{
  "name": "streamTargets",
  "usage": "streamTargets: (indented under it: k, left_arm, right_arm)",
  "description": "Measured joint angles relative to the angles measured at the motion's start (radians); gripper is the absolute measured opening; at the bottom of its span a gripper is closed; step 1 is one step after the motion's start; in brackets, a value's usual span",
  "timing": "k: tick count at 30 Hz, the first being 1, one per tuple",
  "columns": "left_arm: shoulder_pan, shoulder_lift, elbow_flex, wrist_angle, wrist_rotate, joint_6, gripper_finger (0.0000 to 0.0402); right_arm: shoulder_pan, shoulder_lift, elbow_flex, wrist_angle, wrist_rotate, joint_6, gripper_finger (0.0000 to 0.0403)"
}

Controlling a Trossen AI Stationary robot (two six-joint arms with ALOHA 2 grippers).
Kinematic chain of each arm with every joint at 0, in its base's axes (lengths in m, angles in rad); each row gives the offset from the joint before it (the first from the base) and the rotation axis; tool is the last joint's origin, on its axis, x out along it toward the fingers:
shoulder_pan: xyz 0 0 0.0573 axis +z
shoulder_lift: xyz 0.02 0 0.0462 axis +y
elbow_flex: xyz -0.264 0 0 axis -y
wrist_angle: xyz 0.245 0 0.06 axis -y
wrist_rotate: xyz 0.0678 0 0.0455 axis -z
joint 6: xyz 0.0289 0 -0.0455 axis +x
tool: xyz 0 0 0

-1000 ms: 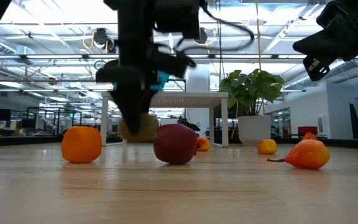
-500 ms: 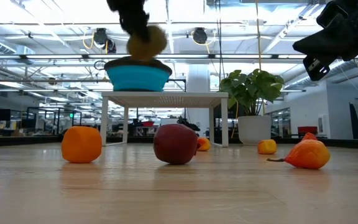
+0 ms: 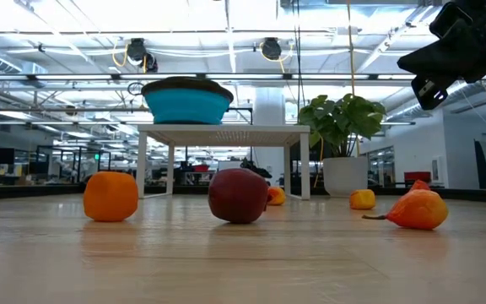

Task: Pick & Place Fruit
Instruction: Put the kiwi in the blue strainer bowl on the shelf

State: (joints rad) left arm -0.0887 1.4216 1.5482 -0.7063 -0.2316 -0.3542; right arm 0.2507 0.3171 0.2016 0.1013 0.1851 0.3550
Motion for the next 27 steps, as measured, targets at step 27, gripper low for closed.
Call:
streamTargets:
  k: [27]
  left_arm:
    - [0.265, -0.035, -0.001, -0.107, -0.257, -0.065, 0.0207]
  right_arm:
    - [0.000, 0.000, 0.000, -0.001, -0.003, 0.000, 0.0000]
